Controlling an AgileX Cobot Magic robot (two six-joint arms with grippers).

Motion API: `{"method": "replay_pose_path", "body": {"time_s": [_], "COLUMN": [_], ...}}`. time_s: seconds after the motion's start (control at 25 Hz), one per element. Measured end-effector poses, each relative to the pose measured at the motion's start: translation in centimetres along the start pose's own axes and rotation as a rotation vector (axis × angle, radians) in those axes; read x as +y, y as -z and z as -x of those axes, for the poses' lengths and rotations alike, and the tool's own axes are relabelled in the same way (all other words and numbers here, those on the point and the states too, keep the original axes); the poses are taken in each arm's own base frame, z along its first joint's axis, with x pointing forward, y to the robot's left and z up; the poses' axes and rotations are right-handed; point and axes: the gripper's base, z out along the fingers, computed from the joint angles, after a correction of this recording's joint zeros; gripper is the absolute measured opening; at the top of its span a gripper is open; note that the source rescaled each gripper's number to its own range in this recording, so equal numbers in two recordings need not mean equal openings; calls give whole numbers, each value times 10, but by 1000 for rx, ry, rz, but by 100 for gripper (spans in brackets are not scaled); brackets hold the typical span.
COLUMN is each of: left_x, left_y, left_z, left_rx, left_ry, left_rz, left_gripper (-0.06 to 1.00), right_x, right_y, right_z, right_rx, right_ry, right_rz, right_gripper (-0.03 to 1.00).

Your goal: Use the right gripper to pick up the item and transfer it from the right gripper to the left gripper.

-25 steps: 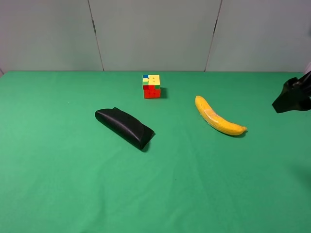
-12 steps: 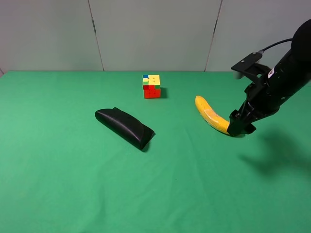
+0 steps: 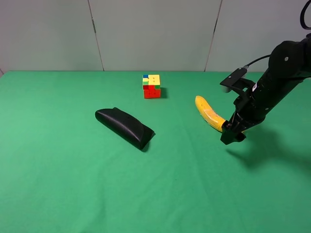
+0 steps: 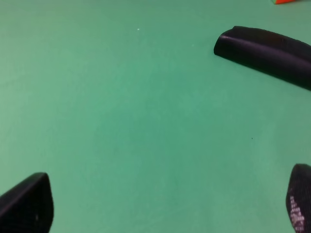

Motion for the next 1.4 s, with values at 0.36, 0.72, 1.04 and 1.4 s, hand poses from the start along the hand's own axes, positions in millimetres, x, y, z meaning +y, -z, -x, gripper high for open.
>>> {"method": "replay_pose_path", "body": {"time_s": [0.36,0.72,1.04,1.4], "left_x": [0,0,0,0], "left_y": [0,0,0,0], "left_z": [0,0,0,0], "left_rx": [0,0,0,0], "left_ry": [0,0,0,0], "left_rz": [0,0,0,0], "left_gripper": [93,93,93,93], "right_x": [-9,-8,-9,-9], "right_y": [-18,-32,-32,-32], "right_z": [12,10,10,10], "right_rx": [19,55,56,59], "right_ry": [6,5,10,18], "right_rz": [8,31,28,24], "right_gripper": [100,100,65,0]}}
